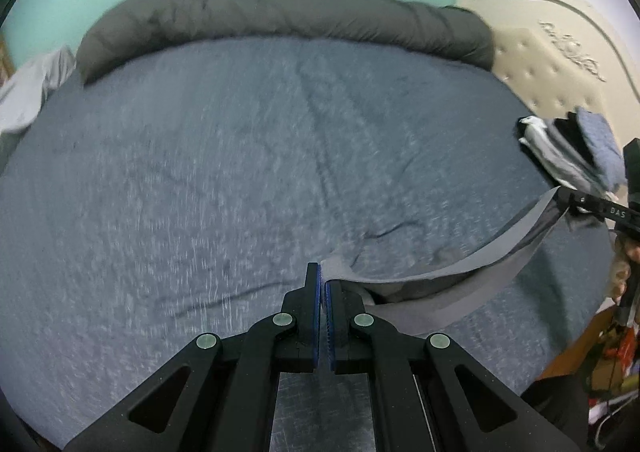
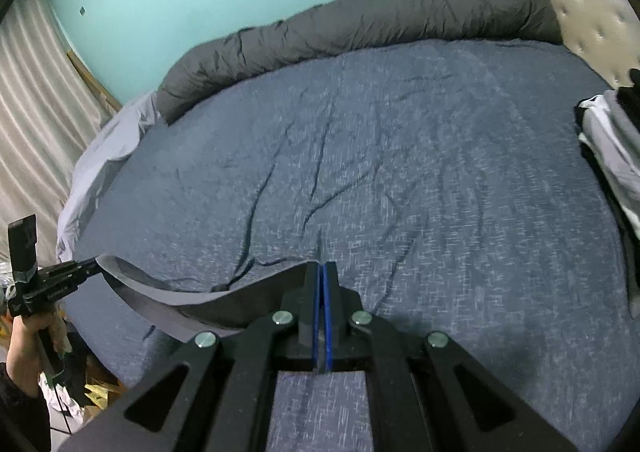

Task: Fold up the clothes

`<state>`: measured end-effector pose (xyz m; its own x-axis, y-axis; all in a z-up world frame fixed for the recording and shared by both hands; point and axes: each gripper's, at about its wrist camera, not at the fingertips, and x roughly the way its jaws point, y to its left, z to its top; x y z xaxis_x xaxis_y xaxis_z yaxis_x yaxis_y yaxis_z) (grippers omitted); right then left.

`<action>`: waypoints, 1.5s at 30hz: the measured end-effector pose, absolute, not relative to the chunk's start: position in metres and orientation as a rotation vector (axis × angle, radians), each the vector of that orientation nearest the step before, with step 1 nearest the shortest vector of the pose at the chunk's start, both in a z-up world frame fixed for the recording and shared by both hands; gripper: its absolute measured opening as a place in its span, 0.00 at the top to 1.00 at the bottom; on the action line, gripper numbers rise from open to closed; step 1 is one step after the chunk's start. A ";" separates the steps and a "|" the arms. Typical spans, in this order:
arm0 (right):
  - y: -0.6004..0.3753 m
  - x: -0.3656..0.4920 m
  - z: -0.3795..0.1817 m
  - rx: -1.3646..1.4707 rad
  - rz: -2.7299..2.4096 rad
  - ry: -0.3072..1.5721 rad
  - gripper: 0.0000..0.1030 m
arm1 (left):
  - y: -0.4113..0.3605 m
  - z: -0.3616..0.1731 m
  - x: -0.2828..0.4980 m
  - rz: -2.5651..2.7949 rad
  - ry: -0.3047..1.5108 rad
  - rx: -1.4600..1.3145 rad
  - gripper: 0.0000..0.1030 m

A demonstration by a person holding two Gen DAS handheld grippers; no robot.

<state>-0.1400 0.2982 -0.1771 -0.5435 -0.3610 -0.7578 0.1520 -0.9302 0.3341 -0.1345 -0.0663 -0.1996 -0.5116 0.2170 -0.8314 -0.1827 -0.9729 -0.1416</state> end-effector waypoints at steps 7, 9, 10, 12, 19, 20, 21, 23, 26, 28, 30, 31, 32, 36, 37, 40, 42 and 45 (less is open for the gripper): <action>0.275 -0.183 -0.223 1.403 -2.483 -0.310 0.99 | -0.080 -0.248 -0.157 2.548 -0.088 -1.516 0.98; 0.271 -0.194 -0.239 1.447 -2.470 -0.320 0.99 | -0.084 -0.266 -0.167 2.544 -0.098 -1.560 0.98; 0.270 -0.199 -0.248 1.472 -2.461 -0.327 0.98 | -0.086 -0.272 -0.171 2.542 -0.110 -1.574 0.98; 0.268 -0.206 -0.260 1.499 -2.455 -0.343 0.98 | -0.091 -0.286 -0.181 2.534 -0.136 -1.614 0.98; 0.276 -0.208 -0.270 1.505 -2.481 -0.384 0.92 | -0.096 -0.306 -0.192 2.522 -0.161 -1.645 0.74; 0.278 -0.207 -0.268 1.492 -2.492 -0.391 0.86 | -0.097 -0.305 -0.191 2.532 -0.162 -1.641 0.71; 0.282 -0.205 -0.265 1.473 -2.499 -0.405 0.81 | -0.097 -0.303 -0.190 2.544 -0.155 -1.630 0.66; 0.286 -0.201 -0.259 1.448 -2.488 -0.430 0.70 | -0.095 -0.299 -0.188 2.559 -0.133 -1.609 0.64; 0.288 -0.190 -0.251 1.421 -2.474 -0.439 0.70 | -0.070 -0.294 -0.187 2.516 -0.018 -1.530 0.64; 0.285 -0.180 -0.252 1.440 -2.435 -0.461 0.70 | -0.051 -0.294 -0.189 2.478 0.047 -1.505 0.64; 0.280 -0.170 -0.255 1.461 -2.403 -0.491 0.70 | -0.028 -0.299 -0.196 2.422 0.110 -1.487 0.64; 0.279 -0.164 -0.257 1.473 -2.391 -0.507 0.70 | -0.017 -0.301 -0.199 2.393 0.140 -1.479 0.64; 0.278 -0.160 -0.259 1.482 -2.382 -0.526 0.70 | -0.009 -0.305 -0.205 2.370 0.159 -1.478 0.64; 0.277 -0.148 -0.271 1.520 -2.343 -0.575 0.70 | 0.025 -0.318 -0.219 2.300 0.263 -1.471 0.64; 0.276 -0.146 -0.275 1.530 -2.336 -0.577 0.70 | 0.031 -0.321 -0.221 2.284 0.284 -1.471 0.64; 0.276 -0.141 -0.285 1.563 -2.316 -0.606 0.70 | 0.048 -0.329 -0.228 2.241 0.332 -1.469 0.64; 0.276 -0.140 -0.291 1.578 -2.301 -0.634 0.70 | 0.055 -0.335 -0.231 2.215 0.350 -1.474 0.64; 0.275 -0.140 -0.297 1.578 -2.293 -0.652 0.70 | 0.062 -0.343 -0.234 2.176 0.386 -1.485 0.65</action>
